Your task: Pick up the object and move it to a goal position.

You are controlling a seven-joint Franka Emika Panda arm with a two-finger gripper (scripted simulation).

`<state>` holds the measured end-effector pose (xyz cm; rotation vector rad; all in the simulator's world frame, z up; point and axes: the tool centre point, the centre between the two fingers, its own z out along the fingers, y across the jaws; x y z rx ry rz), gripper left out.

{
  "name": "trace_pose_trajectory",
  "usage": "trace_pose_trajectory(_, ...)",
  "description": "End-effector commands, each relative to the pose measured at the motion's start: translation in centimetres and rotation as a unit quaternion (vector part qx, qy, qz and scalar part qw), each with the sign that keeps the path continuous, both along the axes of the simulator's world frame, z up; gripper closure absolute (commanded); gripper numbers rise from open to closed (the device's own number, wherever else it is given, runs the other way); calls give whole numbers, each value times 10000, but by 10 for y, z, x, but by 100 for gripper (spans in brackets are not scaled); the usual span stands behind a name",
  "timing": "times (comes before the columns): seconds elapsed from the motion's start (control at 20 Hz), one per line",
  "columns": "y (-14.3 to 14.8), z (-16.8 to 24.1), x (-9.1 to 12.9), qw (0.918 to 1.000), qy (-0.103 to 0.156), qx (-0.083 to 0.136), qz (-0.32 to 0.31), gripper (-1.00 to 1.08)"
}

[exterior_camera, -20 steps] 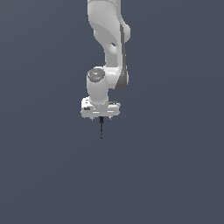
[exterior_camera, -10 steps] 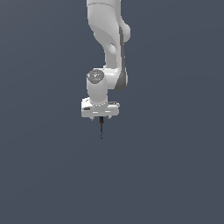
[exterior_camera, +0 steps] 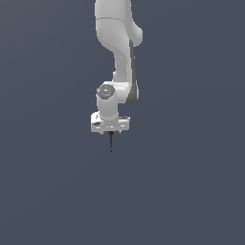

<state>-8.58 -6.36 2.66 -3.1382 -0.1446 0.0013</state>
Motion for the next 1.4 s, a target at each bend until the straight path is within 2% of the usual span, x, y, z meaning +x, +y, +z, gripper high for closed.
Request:
trace_pose_trajectory(0.0,0,-8,0,10000,-4,-1,1,-92)
trace_pose_trajectory(0.2,0,-12,1,10000,-4,-1,1,-92)
trace_pose_trajectory(0.25,0,-12,1,10000,-4,-1,1,108)
trace_pose_trajectory(0.9,-2,-10,2,10000,-4,-1,1,108)
trace_pose_trajectory(1.35,-23,15,24,10000,-4,-1,1,108)
